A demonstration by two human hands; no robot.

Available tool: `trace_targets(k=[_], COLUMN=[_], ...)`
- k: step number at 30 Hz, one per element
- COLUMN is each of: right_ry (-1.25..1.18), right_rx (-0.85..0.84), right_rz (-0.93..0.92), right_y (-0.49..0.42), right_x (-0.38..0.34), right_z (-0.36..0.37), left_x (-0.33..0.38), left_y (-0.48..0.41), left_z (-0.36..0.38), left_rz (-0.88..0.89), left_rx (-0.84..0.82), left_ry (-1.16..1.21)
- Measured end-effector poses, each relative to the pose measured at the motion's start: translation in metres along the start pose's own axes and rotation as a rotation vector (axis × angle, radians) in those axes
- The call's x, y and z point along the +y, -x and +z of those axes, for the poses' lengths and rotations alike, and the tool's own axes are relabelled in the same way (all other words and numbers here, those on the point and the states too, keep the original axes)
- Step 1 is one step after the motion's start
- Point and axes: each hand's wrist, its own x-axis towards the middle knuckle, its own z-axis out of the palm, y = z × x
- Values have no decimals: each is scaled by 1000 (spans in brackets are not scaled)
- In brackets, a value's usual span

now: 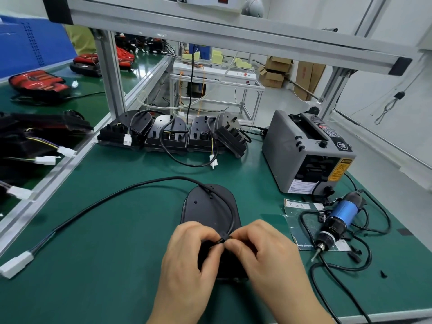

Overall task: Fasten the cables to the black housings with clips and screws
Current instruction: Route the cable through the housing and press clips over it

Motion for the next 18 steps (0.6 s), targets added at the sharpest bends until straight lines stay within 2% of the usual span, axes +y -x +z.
trace_targets(k=[8,11,15,18], right_ry=[-87,-31,137,143], right_rx=[-74,-174,-211,-190], right_rz=[-53,-135,-289,-373], right_y=[-18,-23,-26,-24], right_x=[13,19,24,25], right_z=[-7,-12,-18,-18], left_x=[-1,0,2,1], left_y=[0,0,-5,-12], left_z=[-3,-4,-14,-21], left_rz=[38,46,-35,-81], left_rx=[-43,-65,-188,-284], left_ry=[34,38,63,-29])
